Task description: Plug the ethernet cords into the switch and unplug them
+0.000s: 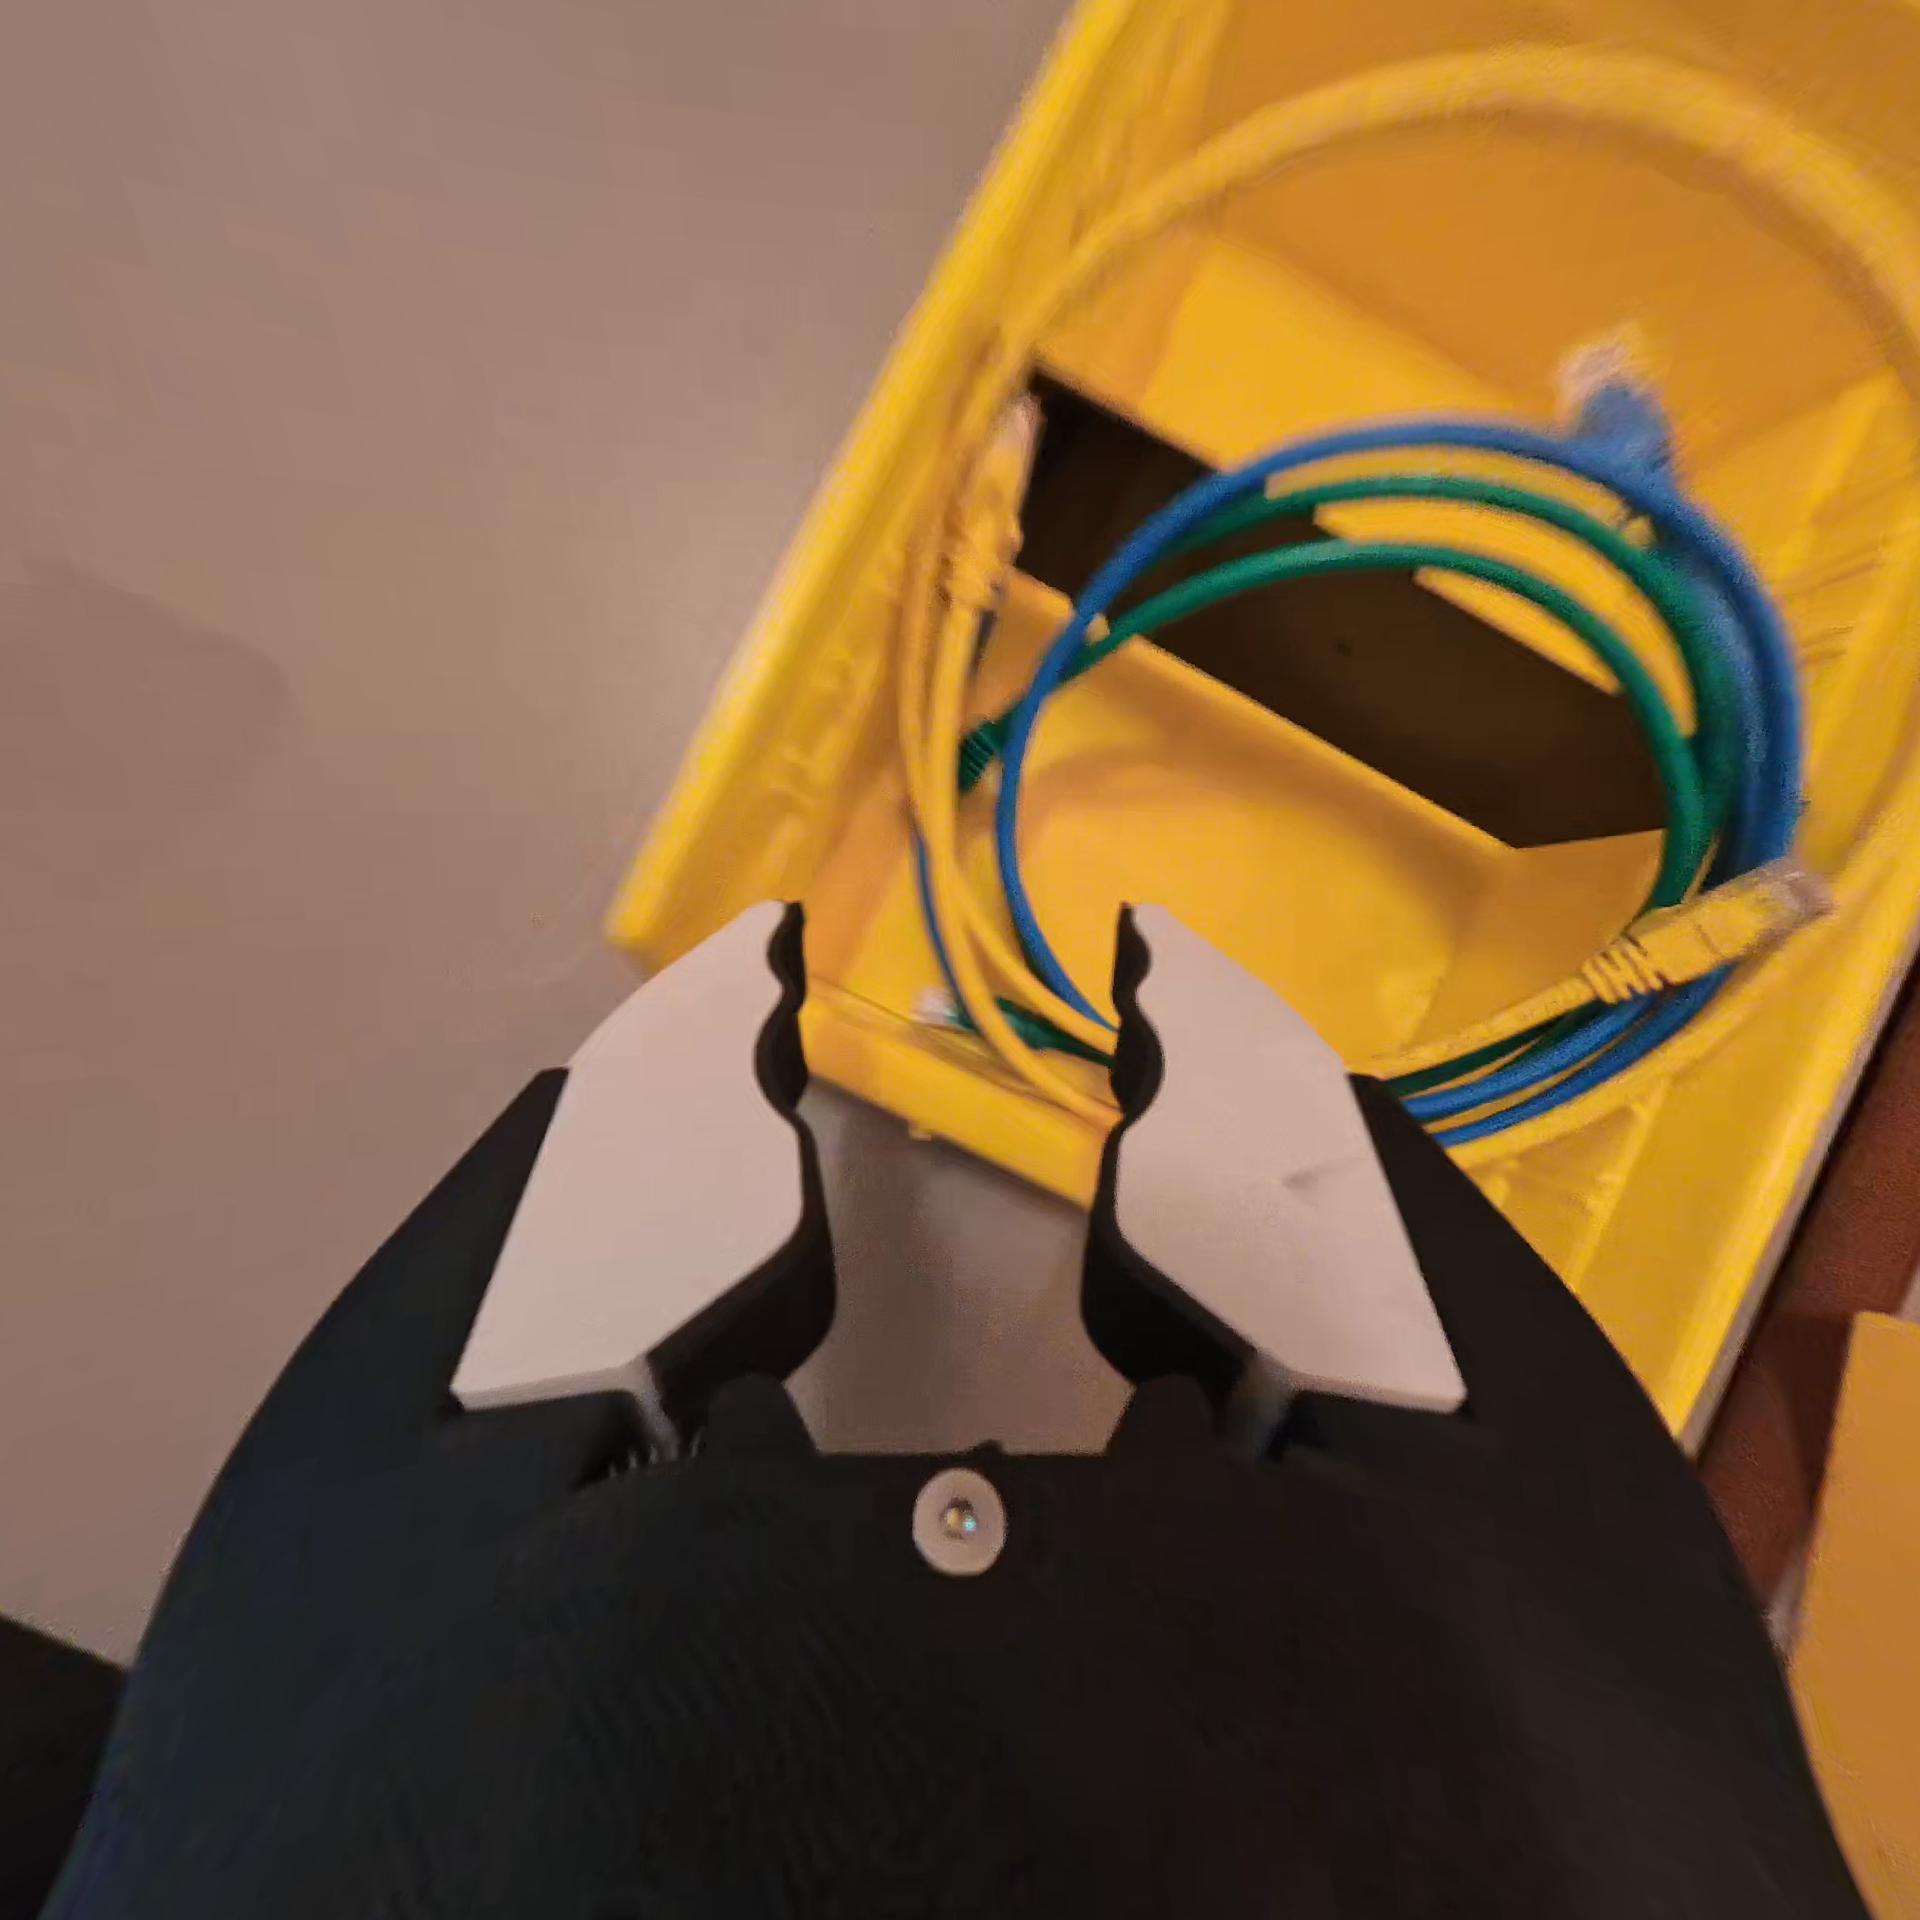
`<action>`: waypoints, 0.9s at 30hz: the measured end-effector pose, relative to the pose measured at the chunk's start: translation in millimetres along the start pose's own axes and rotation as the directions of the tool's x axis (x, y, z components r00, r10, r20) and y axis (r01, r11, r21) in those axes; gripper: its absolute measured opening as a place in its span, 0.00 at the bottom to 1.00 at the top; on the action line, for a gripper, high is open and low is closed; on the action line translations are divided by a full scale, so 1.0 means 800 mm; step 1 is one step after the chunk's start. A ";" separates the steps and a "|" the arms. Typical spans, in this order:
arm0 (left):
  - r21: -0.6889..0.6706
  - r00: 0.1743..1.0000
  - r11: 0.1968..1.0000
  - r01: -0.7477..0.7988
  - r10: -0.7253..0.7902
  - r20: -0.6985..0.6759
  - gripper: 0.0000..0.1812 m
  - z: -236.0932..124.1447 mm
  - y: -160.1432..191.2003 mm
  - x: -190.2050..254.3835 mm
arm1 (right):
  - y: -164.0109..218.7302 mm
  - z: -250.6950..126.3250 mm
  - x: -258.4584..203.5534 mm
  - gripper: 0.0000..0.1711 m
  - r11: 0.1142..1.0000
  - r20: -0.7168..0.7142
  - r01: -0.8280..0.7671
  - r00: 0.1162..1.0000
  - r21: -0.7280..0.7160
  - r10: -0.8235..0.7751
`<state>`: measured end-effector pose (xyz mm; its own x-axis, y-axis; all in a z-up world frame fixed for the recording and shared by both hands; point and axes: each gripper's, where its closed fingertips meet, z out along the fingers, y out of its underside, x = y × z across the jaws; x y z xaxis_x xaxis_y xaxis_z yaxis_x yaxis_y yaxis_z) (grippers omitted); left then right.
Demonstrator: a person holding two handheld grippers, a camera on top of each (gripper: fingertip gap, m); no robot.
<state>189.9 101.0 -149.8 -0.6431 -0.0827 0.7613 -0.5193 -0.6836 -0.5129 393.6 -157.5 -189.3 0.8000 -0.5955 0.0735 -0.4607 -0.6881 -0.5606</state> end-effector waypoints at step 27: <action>-0.160 0.953 0.949 -0.272 0.289 0.093 0.23 0.018 0.027 0.001 | -0.223 -0.074 -0.125 0.16 0.888 0.097 0.266 0.942 0.375 -0.322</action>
<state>186.1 76.2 -154.5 -0.7107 -0.3435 0.6139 -0.4078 -0.5099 -0.7574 373.1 0.1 -48.1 0.9390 -0.2989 0.1703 -0.0525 -0.6137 -0.7878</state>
